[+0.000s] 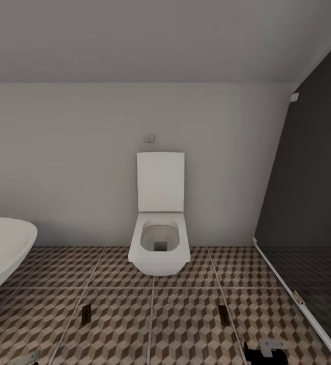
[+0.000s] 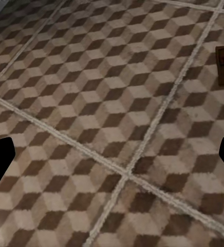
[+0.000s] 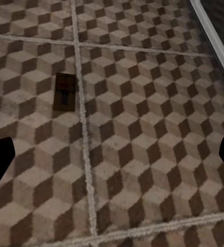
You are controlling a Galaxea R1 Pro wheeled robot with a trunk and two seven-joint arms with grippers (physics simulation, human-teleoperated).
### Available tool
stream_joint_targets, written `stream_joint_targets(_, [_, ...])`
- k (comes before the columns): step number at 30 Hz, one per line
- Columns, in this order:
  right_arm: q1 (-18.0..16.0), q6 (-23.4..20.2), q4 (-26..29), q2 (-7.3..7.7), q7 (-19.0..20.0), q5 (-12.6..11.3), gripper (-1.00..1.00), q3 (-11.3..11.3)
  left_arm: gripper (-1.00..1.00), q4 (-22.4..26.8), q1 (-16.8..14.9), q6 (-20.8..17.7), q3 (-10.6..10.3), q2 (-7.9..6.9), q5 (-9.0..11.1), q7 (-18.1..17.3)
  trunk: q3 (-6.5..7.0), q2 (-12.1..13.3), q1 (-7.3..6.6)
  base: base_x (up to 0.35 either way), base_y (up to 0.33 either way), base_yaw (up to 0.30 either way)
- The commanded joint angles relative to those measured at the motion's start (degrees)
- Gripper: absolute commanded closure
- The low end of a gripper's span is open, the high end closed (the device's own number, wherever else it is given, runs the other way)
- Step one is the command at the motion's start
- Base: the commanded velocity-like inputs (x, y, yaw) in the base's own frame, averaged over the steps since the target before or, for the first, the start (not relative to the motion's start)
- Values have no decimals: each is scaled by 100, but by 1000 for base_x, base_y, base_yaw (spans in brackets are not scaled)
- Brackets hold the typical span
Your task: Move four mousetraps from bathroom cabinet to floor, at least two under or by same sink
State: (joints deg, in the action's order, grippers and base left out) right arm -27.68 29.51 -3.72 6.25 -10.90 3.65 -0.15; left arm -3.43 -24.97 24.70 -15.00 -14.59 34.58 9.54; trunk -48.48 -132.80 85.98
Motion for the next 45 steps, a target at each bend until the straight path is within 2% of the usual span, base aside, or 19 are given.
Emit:
stream_joint_targets(1, [-10, 29, -24, 0, -37, 40, -100, -2, -100, -18, -8, 19, -47, 8, 5, 19, 13, 39, -24, 0, 0, 0])
stream_joint_targets(29, [-10, 29, -24, -1, -33, 40, -100, -2, -100, -20, -8, 15, -47, 36, 5, 30, 515, 1162, -639, 0, 0, 0])
stream_joint_targets(45, [-10, 29, -24, -1, -30, 40, -100, -2, -100, -18, -8, 17, -47, 59, 5, 30, 515, 1162, -639, 0, 0, 0])
